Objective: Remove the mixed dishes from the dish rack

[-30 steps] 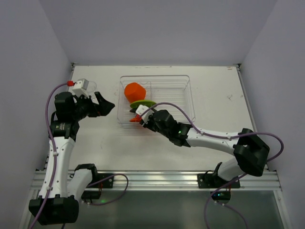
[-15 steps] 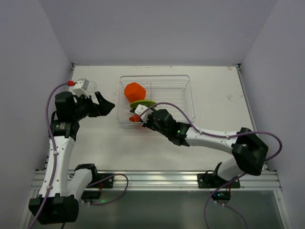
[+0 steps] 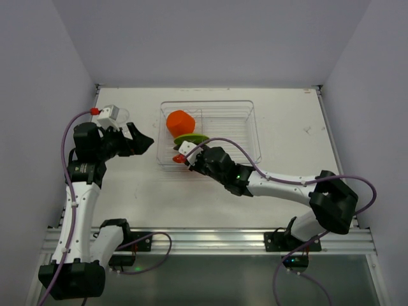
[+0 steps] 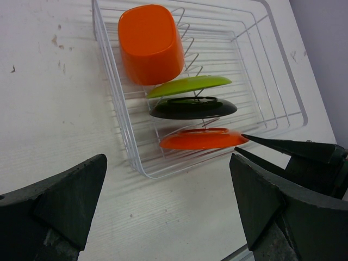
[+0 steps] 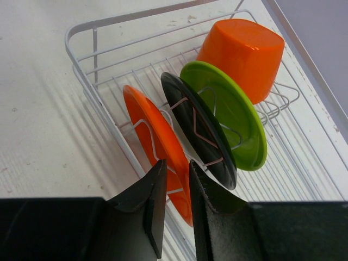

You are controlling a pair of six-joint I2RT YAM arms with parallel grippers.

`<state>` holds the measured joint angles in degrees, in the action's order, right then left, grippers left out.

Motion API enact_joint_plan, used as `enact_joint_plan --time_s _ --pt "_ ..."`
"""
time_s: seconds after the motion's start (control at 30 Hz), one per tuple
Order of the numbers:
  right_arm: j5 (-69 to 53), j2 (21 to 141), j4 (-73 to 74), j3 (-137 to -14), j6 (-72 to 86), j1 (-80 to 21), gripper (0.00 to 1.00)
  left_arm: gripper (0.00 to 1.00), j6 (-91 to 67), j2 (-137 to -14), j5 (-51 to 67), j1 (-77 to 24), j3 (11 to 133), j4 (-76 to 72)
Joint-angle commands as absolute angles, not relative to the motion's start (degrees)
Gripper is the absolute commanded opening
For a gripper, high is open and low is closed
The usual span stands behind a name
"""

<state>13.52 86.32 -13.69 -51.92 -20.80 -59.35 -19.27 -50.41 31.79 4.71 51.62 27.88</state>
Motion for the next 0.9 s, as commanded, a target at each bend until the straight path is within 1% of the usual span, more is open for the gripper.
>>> enact_joint_plan --time_s 0.0,0.33,0.4,0.43,0.47,0.6,0.87 --pt "13.27 87.10 -17.93 -51.24 -22.06 -59.94 0.25 1.00 -18.46 -50.45 33.05 4.39 51.77 26.02" --pt "11.96 87.80 -17.23 -51.24 -22.50 -60.64 0.24 1.00 -18.37 -50.54 33.31 4.39 51.59 26.02" --pt "11.25 87.63 -16.61 -51.15 -22.24 -60.73 0.22 1.00 -18.37 -50.62 33.31 4.39 51.50 26.02" --pt "11.34 87.71 -16.61 -51.24 -22.32 -60.73 0.18 1.00 -18.37 -50.62 33.31 4.31 51.50 25.93" --pt "11.51 87.89 -16.35 -51.24 -22.41 -60.82 0.18 1.00 -18.37 -50.62 33.31 4.31 51.59 25.93" --pt "11.87 88.33 -15.91 -51.24 -22.76 -61.43 0.18 1.00 -18.37 -50.71 33.40 4.31 51.50 26.01" --pt "13.09 89.91 -15.65 -50.89 -23.12 -63.19 0.14 1.00 -18.37 -50.63 33.40 4.39 51.59 25.93"
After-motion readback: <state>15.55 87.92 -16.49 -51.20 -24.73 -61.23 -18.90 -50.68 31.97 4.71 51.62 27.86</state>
